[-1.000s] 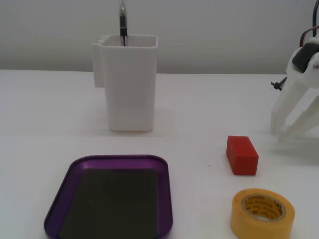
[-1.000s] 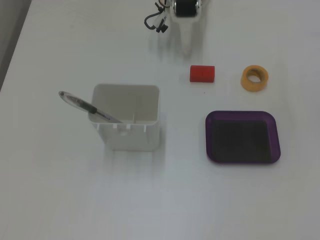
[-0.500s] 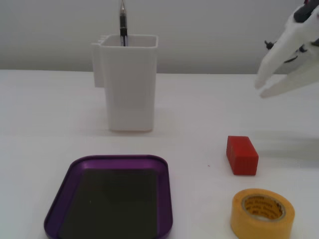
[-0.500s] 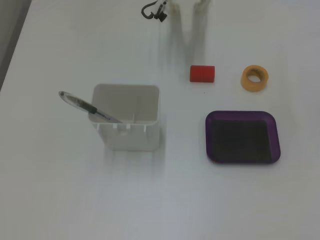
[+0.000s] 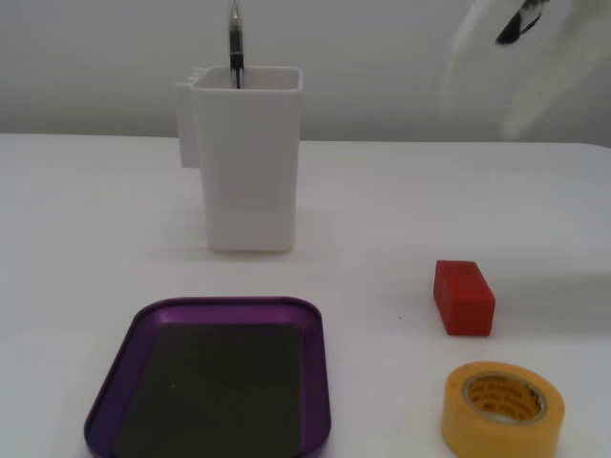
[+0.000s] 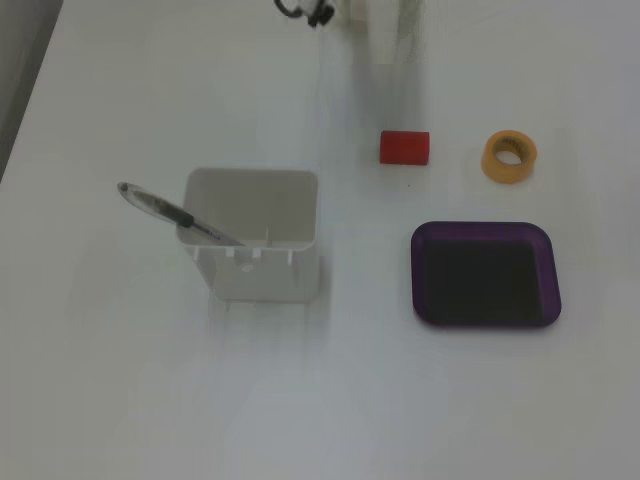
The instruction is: Pick up the red cube and place it in the box.
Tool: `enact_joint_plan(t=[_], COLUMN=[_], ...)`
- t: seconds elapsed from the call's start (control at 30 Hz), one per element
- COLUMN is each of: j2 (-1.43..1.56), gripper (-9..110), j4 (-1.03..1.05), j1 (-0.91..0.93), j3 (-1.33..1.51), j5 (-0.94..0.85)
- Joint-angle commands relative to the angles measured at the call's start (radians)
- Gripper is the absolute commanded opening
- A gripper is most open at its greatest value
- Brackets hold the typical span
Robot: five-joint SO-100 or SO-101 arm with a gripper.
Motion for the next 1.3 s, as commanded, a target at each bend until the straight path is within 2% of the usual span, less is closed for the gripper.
enact_joint_plan(t=[0.0,0.13,0.37,0.63,0.83,1.27], j2=[-0.232,-0.350,-0.367,-0.354,-0.367,-0.371], gripper=[22,29,29,29,29,27], j4=[0.110,0.150,0.141,-0.074,-0.193,-0.267], j1=[-0.052,-0.110,-0.109,-0.104,-0.104,-0.104], j3=[-0.181,-0.227,-0.201,0.049,0.087,0.118], j5=[-0.006,-0.006,-0.006,0.005,0.060,0.072])
